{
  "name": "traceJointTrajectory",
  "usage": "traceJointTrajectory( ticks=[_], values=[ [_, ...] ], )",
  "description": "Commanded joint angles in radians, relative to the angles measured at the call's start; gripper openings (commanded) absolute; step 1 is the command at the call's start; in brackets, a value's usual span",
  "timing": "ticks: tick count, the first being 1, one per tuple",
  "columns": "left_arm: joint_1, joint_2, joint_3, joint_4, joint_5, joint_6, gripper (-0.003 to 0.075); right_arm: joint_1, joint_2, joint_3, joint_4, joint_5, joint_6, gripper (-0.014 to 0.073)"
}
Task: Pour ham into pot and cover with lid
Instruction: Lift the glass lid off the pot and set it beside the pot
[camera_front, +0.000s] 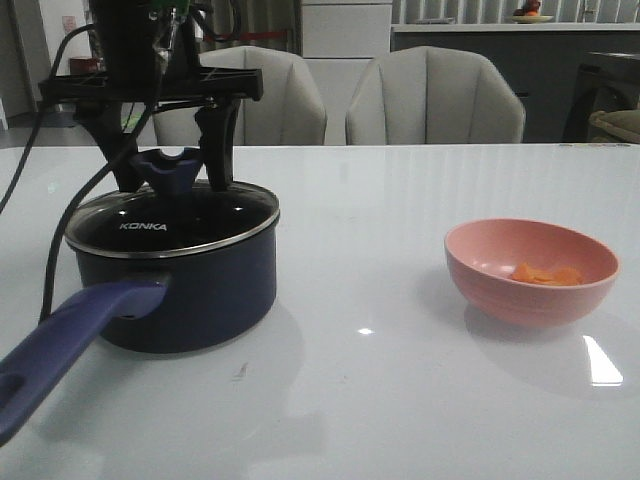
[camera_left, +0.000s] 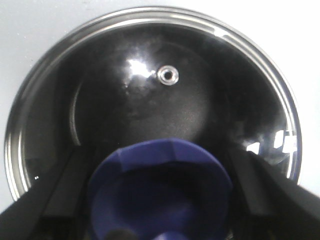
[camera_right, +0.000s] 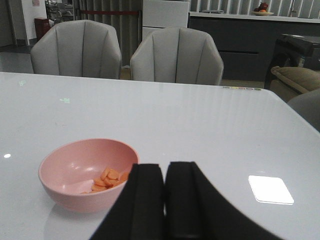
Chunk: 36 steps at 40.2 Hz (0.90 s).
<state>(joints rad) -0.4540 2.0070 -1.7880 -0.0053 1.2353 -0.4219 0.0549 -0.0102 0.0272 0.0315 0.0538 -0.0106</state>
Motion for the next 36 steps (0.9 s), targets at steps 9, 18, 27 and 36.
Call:
traceJointTrajectory(
  ticks=[9,18,27,36],
  values=[
    [-0.004,-0.058,-0.034,-0.01,0.024,-0.015,0.0259,-0.007,-0.019,-0.005,-0.012,-0.079,-0.003,0.016],
    [0.0,-0.076,-0.068,-0.003,0.033,-0.015,0.0259,-0.007,-0.019,-0.005,-0.012,-0.079,-0.003,0.016],
    [0.0,-0.135,-0.087,0.102,0.033,-0.011,0.0259,-0.007,-0.019,-0.005,-0.012,-0.079,-0.003,0.016],
    [0.097,-0.219,-0.076,0.119,0.033,0.041,0.0259,-0.007,-0.019,-0.005,-0.012,-0.079,-0.003,0.016]
  ],
)
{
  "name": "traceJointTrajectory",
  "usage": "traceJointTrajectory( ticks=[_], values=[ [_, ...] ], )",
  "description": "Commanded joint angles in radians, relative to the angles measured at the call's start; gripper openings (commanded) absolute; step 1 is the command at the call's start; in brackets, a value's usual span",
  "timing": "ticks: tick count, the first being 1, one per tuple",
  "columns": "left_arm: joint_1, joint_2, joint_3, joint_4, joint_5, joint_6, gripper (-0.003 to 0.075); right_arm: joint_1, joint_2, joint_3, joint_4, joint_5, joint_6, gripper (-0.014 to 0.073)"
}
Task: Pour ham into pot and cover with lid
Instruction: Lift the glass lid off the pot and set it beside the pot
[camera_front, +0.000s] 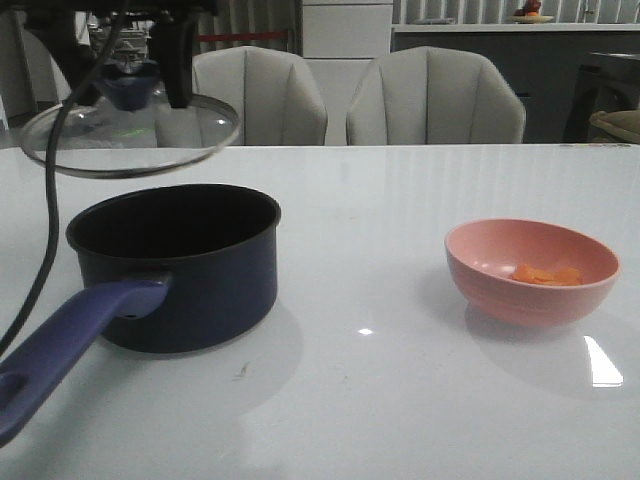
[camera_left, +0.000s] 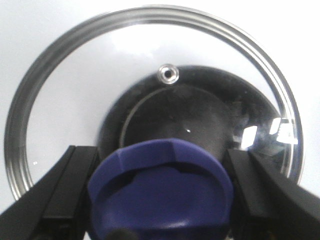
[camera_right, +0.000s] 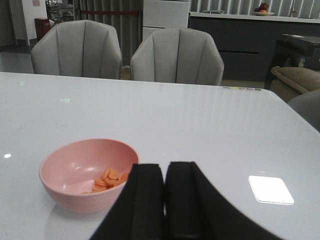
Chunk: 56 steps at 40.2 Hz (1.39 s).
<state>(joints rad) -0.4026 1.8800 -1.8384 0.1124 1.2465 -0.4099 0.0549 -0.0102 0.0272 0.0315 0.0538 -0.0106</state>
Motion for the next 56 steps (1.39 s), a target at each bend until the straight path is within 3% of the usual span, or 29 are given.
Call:
traceJointTrajectory(
  ticks=[1,15,29,44,48,56],
  values=[
    [0.067,-0.101,-0.02,-0.016,0.022,0.045,0.0259,-0.007,-0.019,-0.005,-0.012,-0.079,-0.003,0.016],
    [0.34,-0.208,0.227,-0.06,-0.043,0.169,0.0259,-0.007,-0.019,-0.005,-0.012,-0.079,-0.003,0.016],
    [0.412,-0.196,0.515,-0.085,-0.315,0.196,0.0259,-0.007,-0.019,-0.005,-0.012,-0.079,-0.003,0.016],
    [0.417,-0.07,0.521,-0.145,-0.358,0.243,0.0267,-0.007,-0.019,-0.005,-0.012,-0.079,-0.003,0.016],
    [0.417,-0.051,0.521,-0.147,-0.365,0.254,0.0309,-0.007,-0.019,-0.005,-0.012,-0.079,-0.003,0.016],
    [0.417,-0.045,0.521,-0.151,-0.367,0.269,0.051,-0.007,-0.019,-0.005,-0.012,-0.079,-0.003,0.016]
  ],
)
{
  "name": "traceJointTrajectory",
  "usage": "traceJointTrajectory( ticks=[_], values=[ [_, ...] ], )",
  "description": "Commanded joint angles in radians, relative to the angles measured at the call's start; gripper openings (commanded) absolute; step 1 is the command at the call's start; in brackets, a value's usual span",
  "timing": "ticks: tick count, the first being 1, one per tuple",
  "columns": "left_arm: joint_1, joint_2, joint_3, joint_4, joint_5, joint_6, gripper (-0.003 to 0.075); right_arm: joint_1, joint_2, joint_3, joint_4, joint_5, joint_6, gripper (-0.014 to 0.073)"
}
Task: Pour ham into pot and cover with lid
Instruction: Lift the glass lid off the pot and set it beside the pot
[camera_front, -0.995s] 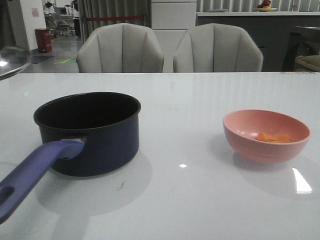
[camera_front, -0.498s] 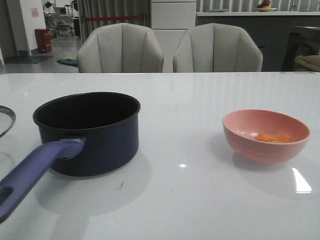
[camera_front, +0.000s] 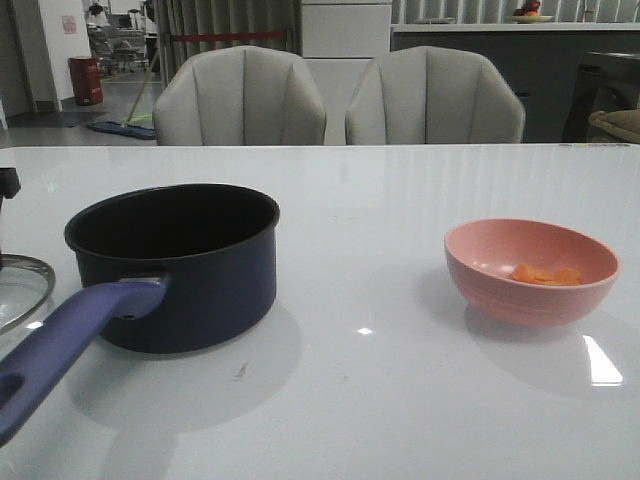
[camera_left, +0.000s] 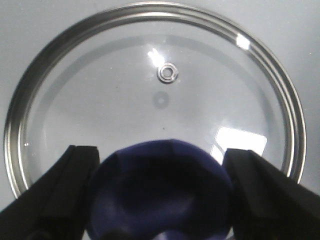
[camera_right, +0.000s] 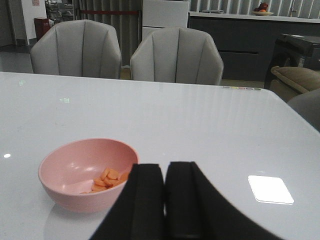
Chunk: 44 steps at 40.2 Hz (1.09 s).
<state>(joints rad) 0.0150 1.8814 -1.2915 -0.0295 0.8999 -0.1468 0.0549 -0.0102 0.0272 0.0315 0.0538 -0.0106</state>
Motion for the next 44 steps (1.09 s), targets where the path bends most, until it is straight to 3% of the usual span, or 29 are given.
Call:
traceJointTrajectory(
  ticks=[1,5,19,29,44],
  values=[
    [-0.001,-0.046,-0.028,-0.01,-0.018,0.006,0.0529,-0.007,-0.019,-0.005,-0.012,-0.079,-0.003,0.016],
    [-0.001,-0.046,-0.03,-0.003,-0.01,0.006,0.0578,-0.007,-0.019,-0.005,-0.012,-0.079,-0.003,0.016],
    [-0.005,-0.056,-0.093,0.001,0.064,0.071,0.0573,-0.007,-0.019,-0.005,-0.012,-0.079,-0.003,0.016],
    [-0.005,-0.219,-0.109,-0.001,0.092,0.137,0.0561,-0.007,-0.019,-0.005,-0.012,-0.079,-0.003,0.016],
    [-0.005,-0.621,0.109,-0.007,-0.11,0.137,0.0561,-0.007,-0.019,-0.005,-0.012,-0.079,-0.003,0.016]
  ],
)
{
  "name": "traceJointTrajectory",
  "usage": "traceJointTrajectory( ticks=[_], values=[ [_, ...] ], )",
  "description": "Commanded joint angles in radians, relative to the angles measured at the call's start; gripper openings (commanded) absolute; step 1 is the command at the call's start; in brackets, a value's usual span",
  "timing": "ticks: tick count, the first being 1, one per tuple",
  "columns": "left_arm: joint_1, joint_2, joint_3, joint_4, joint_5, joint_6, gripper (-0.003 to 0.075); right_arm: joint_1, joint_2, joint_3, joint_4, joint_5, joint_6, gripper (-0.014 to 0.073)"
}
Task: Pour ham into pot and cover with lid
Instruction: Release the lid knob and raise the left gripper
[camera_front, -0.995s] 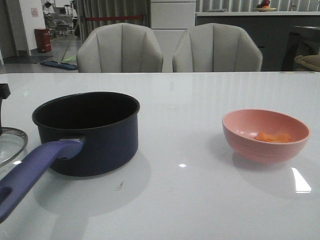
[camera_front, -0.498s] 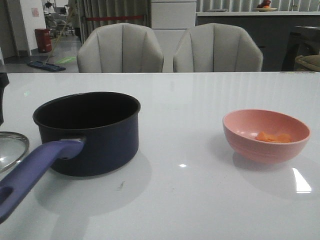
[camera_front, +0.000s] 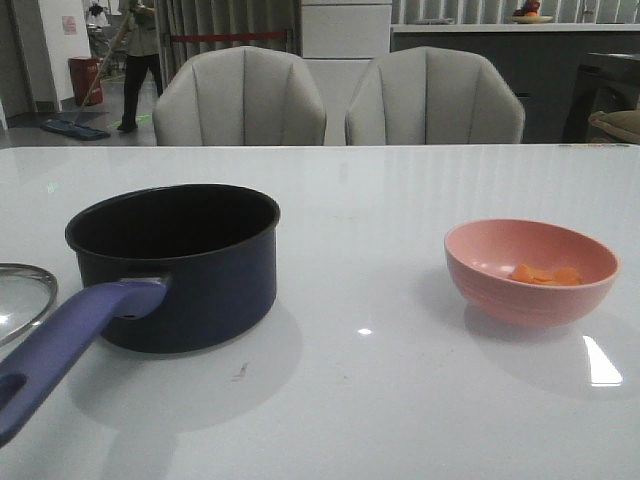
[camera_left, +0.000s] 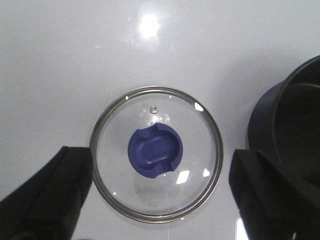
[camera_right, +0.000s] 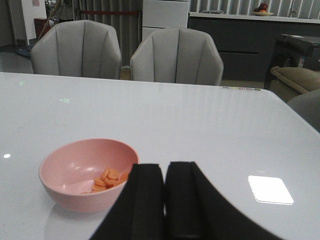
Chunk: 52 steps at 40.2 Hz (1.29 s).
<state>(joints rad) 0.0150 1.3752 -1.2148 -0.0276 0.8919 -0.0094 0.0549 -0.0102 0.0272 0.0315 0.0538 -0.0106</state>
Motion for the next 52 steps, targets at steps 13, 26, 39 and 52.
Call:
traceJointTrajectory(
  ticks=[13,26,39,52],
  values=[
    [-0.144,-0.536,0.353,0.002,-0.367,0.0,0.0561,-0.007,-0.019,-0.005,-0.012,-0.079,-0.003,0.016],
    [-0.196,-0.925,0.627,0.028,-0.426,0.0,0.0561,-0.007,-0.019,-0.005,-0.012,-0.079,-0.003,0.016],
    [-0.263,-1.166,0.84,0.038,-0.568,0.0,0.0561,-0.007,-0.019,-0.005,-0.012,-0.079,-0.003,0.016],
    [-0.283,-1.223,0.902,0.065,-0.66,0.0,0.0561,-0.008,-0.02,-0.006,-0.012,-0.142,-0.004,0.016]
  ],
)
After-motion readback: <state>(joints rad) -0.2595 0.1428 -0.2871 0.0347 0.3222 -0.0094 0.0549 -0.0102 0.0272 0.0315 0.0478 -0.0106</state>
